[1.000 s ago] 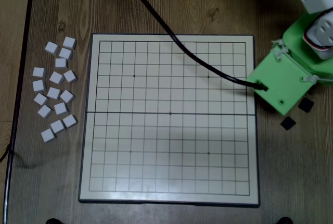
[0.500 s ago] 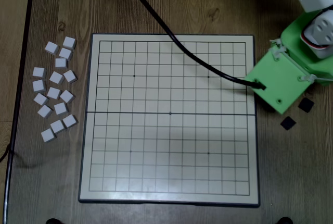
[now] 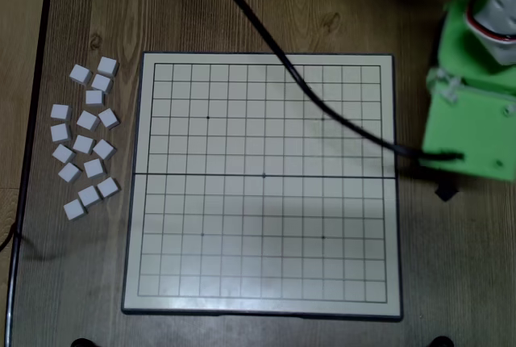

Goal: Grasp a Black stone and put it on the board on position (0,0).

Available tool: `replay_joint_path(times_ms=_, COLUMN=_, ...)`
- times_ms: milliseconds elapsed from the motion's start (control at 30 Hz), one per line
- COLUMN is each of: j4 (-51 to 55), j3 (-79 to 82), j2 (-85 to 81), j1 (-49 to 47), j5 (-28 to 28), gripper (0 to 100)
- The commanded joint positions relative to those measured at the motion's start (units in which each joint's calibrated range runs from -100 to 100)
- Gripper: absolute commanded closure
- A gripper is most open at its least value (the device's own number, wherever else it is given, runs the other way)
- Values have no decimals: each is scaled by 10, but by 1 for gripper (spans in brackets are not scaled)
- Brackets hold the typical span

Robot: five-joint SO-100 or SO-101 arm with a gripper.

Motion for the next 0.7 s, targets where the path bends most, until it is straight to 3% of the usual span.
replay_joint_path(times_ms=0, j4=13, j3=-44, j2=-100, j1=48, j5=63, gripper=94)
replay_joint_path(times_ms=400, j4=47, j3=-42, j2=-171, j1=220, j5=163, gripper=94)
replay_joint_path(times_ms=667, j4=37, j3=-43, j2=-175, j1=312, j5=194, gripper=94)
